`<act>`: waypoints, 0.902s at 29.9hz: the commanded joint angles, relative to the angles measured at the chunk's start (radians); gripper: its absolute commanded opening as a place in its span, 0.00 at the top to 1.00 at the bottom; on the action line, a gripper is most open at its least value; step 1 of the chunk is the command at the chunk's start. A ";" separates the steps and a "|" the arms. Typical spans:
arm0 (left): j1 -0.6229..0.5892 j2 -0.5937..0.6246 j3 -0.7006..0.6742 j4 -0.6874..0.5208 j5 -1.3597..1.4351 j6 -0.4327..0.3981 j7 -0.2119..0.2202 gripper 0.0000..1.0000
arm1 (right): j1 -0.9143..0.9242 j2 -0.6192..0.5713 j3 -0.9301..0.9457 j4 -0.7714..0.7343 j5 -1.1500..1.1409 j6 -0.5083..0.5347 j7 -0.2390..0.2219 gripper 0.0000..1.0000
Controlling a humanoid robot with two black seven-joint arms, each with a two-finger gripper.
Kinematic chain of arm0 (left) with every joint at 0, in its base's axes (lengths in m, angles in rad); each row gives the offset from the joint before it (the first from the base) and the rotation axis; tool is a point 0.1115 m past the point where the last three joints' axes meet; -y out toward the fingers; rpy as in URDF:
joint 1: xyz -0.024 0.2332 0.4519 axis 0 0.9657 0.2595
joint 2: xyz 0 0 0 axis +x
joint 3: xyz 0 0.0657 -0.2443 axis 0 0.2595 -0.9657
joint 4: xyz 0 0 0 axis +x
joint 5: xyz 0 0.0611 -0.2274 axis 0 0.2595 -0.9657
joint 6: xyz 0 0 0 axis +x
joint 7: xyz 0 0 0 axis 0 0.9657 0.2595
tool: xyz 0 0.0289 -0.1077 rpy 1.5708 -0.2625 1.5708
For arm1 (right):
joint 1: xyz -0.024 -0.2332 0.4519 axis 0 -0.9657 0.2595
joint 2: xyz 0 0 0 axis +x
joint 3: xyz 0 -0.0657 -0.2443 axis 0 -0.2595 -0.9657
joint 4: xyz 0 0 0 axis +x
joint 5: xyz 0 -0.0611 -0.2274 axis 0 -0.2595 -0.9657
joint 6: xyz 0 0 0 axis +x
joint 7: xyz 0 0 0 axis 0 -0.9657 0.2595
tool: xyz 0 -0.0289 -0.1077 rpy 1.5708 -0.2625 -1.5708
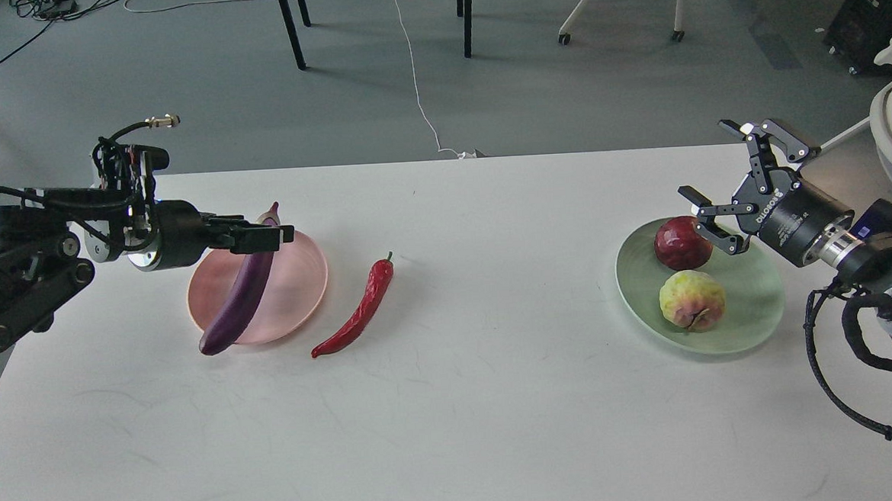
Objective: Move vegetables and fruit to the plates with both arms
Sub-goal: 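Move the left gripper to the red chili pepper and grasp it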
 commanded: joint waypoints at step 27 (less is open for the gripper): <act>0.073 -0.307 0.105 0.166 0.255 0.086 0.023 0.03 | -0.018 -0.006 0.003 0.003 -0.007 0.000 0.000 0.04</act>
